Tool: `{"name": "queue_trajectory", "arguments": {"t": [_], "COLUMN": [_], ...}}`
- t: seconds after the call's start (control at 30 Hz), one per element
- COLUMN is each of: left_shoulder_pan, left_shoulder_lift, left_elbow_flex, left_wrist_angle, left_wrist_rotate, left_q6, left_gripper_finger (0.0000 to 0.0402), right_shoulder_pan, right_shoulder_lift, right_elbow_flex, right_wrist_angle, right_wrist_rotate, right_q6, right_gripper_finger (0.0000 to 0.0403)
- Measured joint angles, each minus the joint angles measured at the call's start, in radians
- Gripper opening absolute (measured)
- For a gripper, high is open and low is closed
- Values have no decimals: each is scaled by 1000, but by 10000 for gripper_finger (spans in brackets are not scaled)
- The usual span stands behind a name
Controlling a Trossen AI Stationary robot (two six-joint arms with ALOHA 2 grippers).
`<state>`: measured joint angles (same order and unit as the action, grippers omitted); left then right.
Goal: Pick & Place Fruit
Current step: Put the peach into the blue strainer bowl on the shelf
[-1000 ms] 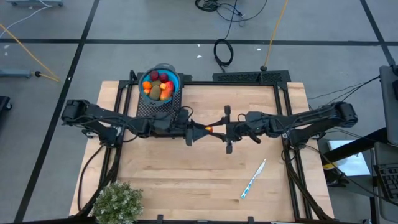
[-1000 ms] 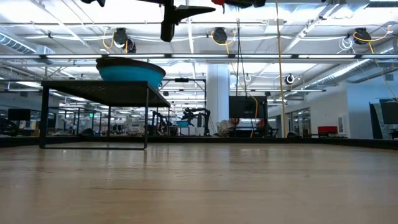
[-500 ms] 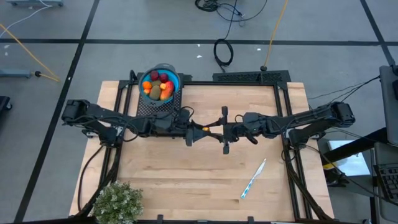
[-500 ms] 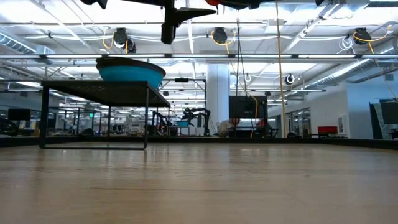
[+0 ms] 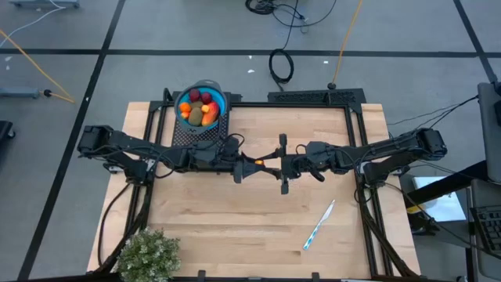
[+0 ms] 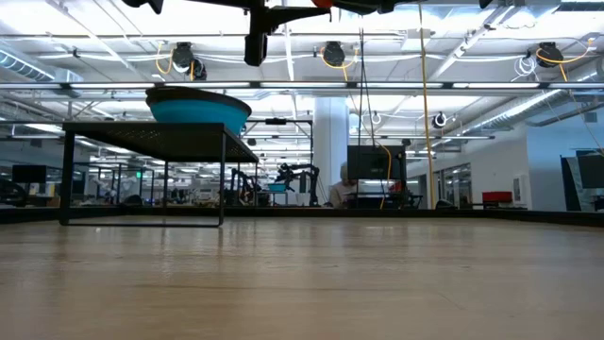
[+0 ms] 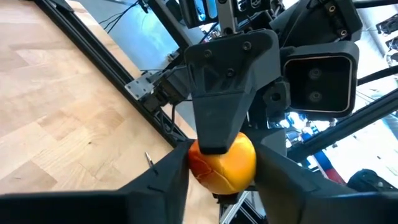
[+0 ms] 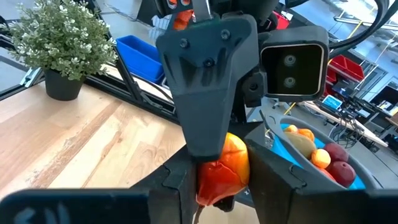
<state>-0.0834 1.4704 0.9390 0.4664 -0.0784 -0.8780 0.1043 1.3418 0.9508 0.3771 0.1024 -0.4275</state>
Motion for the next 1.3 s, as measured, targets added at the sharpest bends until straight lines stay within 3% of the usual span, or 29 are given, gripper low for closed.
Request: {"name": "queue_trajectory", "arguments": {"t": [0.2, 0.47, 0.7, 1.0, 1.17, 1.3], "left_shoulder_pan": [0, 2, 5, 15, 54, 101], "left_shoulder_lift": [-1, -1, 0, -9, -65, -137], "left_elbow_flex": [0, 0, 0, 0, -1, -1], "left_wrist_angle": [1, -1, -46, -84, -191, -247], "left_wrist_rotate": [1, 11, 17, 32, 26, 25], "left_q6": [-4, -8, -24, -19, -10, 50], "left_gripper_finger": [108, 110, 105, 104, 104, 104], "right_shoulder_pan": [2, 21, 35, 35, 35, 35], "right_shoulder_lift": [0, 0, 0, -1, -1, -1], "right_elbow_flex": [0, 0, 0, 0, 0, 0], "right_wrist_angle": [-2, -18, -102, -246, -365, -409], "right_wrist_rotate": [1, 8, 76, 80, 80, 80], "right_q6": [-1, 1, 83, 197, 261, 288], "right_gripper_finger": [112, 122, 175, 241, 236, 198]}}
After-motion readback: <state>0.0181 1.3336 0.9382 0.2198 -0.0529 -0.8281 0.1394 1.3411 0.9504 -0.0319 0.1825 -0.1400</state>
